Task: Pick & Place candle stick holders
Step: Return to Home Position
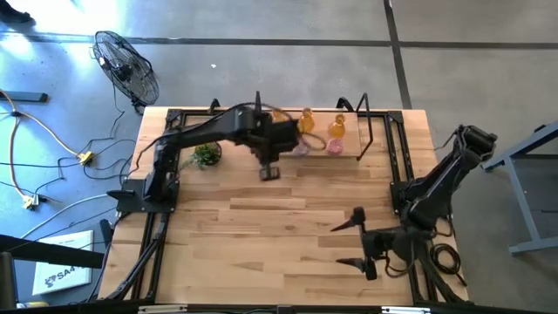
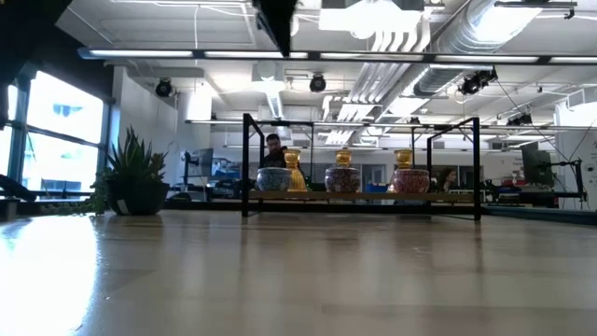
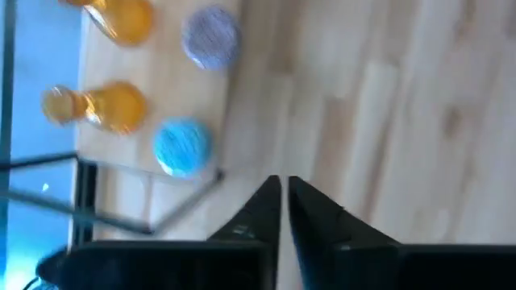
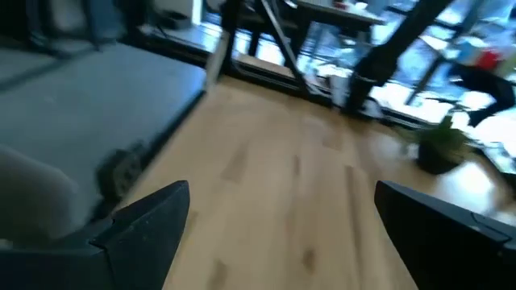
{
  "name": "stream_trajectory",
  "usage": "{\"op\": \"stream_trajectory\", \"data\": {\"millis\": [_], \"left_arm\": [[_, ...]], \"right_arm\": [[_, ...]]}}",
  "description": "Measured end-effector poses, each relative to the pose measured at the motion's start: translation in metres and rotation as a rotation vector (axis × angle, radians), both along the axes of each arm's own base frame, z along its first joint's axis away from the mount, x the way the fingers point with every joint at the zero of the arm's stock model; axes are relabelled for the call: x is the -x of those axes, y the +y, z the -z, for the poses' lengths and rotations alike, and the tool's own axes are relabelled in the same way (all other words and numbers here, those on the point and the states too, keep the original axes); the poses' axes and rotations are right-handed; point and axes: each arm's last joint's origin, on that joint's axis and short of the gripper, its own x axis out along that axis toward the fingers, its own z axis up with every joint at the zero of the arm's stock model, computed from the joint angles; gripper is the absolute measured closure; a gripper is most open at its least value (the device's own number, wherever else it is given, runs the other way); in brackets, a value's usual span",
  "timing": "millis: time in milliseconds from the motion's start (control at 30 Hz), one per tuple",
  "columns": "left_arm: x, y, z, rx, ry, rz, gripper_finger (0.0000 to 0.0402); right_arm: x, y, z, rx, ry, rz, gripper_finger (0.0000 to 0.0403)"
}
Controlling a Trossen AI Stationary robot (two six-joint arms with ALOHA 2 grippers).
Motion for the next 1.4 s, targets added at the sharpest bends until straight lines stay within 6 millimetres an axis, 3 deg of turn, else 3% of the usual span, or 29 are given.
{"op": "stream_trajectory", "data": {"millis": [67,200,333,600,800,900,1033,1267,1300,1400], "left_arm": [[0.007,-0.017,-0.008,0.011,-0.011,0.012,0.039],[0.017,-0.049,-0.019,0.019,-0.045,0.089,0.0382],[0.03,-0.072,-0.03,0.016,-0.079,0.16,0.0399],[0.082,-0.095,-0.073,-0.045,-0.247,0.136,0.04],[0.108,-0.111,-0.09,-0.054,-0.324,0.159,0.0401],[0.123,-0.116,-0.098,-0.07,-0.36,0.181,0.0401],[0.151,-0.117,-0.103,-0.095,-0.398,0.155,0.0401],[0.212,-0.107,-0.077,-0.139,-0.435,0.007,0.0401],[0.22,-0.105,-0.069,-0.144,-0.448,-0.011,0.0401],[0.239,-0.101,-0.046,-0.115,-0.521,-0.008,0.0401]], "right_arm": [[-0.007,-0.003,-0.003,-0.05,-0.002,-0.044,0.0013],[-0.018,-0.009,-0.007,-0.096,-0.009,-0.137,0.0013],[-0.027,-0.017,-0.016,-0.133,-0.093,-0.101,0.0013],[-0.034,-0.023,-0.039,-0.242,-0.297,-0.091,0.0013],[-0.034,-0.026,-0.044,-0.249,-0.346,0.007,0.0028],[-0.034,-0.029,-0.049,-0.217,-0.361,0.096,0.0067],[-0.026,-0.035,-0.063,-0.171,-0.39,0.093,0.0153],[0.007,-0.052,-0.082,-0.16,-0.355,0.046,0.0373],[0.012,-0.055,-0.084,-0.137,-0.349,0.042,0.0387],[0.029,-0.065,-0.09,-0.11,-0.339,0.037,0.0377]]}}
